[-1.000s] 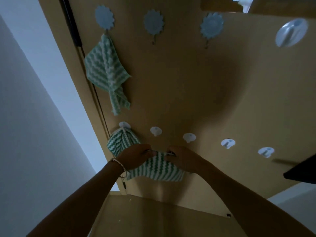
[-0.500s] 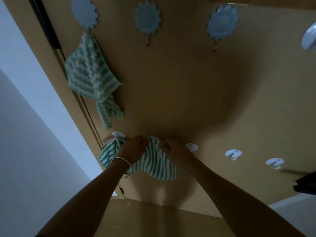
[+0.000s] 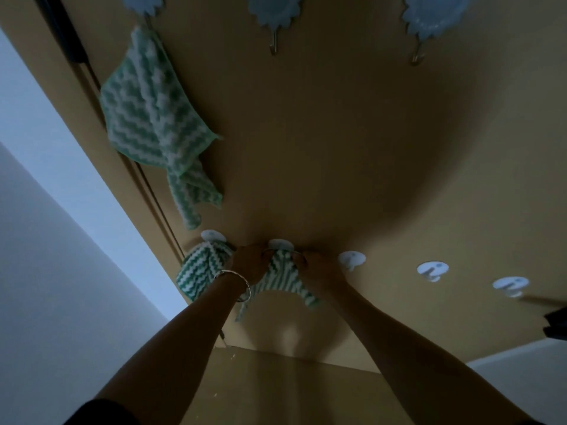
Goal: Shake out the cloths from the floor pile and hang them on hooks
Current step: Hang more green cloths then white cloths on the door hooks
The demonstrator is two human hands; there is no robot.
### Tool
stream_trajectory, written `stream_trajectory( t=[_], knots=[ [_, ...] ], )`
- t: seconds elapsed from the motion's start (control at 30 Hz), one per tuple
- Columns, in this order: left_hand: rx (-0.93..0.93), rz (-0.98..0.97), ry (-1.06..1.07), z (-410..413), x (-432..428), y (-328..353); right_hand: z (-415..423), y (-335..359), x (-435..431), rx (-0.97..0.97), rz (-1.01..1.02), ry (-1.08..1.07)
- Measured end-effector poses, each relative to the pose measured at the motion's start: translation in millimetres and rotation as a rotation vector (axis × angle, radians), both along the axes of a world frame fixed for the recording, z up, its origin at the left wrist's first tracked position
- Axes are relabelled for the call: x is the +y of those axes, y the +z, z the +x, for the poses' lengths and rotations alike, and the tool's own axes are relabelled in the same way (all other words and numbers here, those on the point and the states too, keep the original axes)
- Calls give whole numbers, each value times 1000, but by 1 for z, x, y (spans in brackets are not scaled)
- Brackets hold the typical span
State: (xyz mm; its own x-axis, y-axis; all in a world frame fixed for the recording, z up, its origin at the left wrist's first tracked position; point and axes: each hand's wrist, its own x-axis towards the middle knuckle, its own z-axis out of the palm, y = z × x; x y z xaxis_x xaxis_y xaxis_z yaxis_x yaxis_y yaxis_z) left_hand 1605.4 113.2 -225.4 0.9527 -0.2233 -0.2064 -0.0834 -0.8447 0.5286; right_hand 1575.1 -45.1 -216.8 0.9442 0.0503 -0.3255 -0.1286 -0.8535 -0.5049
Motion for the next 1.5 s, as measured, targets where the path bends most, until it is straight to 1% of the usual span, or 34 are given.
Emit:
stream_trajectory(
  t=[0.1,0.17,0.23,0.33,0.4,0.43,0.5,0.57,0.63,0.7,0.73,0.8,0.87,0.93,1.0,1.17,1.33,1.4,1.5],
  knots=[
    [4,-27,-2,1,3,-6,-1,-4,4,43,72,-26],
    [0,-41,11,1,5,-12,-2,-10,7,68,42,15],
    [-2,-44,42,0,2,-19,-3,-17,9,54,8,60],
    [24,-13,128,1,-4,-33,-4,-23,11,78,36,98],
    [33,29,135,1,-6,-41,-4,-29,13,53,114,24],
    [23,55,97,0,-7,-44,-4,-29,15,35,126,2],
    [-49,58,22,-5,-12,-48,-4,-31,19,43,51,3],
    [-124,53,14,-14,-15,-53,-10,-39,23,85,-2,18],
    [-148,165,-14,-26,-16,-63,-22,-51,25,114,-40,88],
    [-94,194,38,-44,-13,-74,-37,-61,25,166,-121,184],
    [-41,186,55,-55,-12,-78,-45,-62,25,222,-156,213],
    [145,200,79,-76,-11,-81,-61,-63,24,332,-221,267],
    [299,281,57,-93,-8,-80,-73,-59,26,421,-286,383],
    [363,312,15,-105,-2,-72,-78,-49,30,467,-330,476],
    [363,252,-13,-109,4,-64,-78,-36,35,426,-315,484],
    [265,12,-88,-112,14,-32,-72,-12,46,296,-312,494],
    [128,-28,-260,-95,-6,-13,-76,9,21,189,-226,428],
    [132,-35,-334,-93,-20,-13,-83,23,4,170,-208,403],
    [174,8,-445,-98,-44,-12,-98,33,-24,207,-223,335]
  ],
)
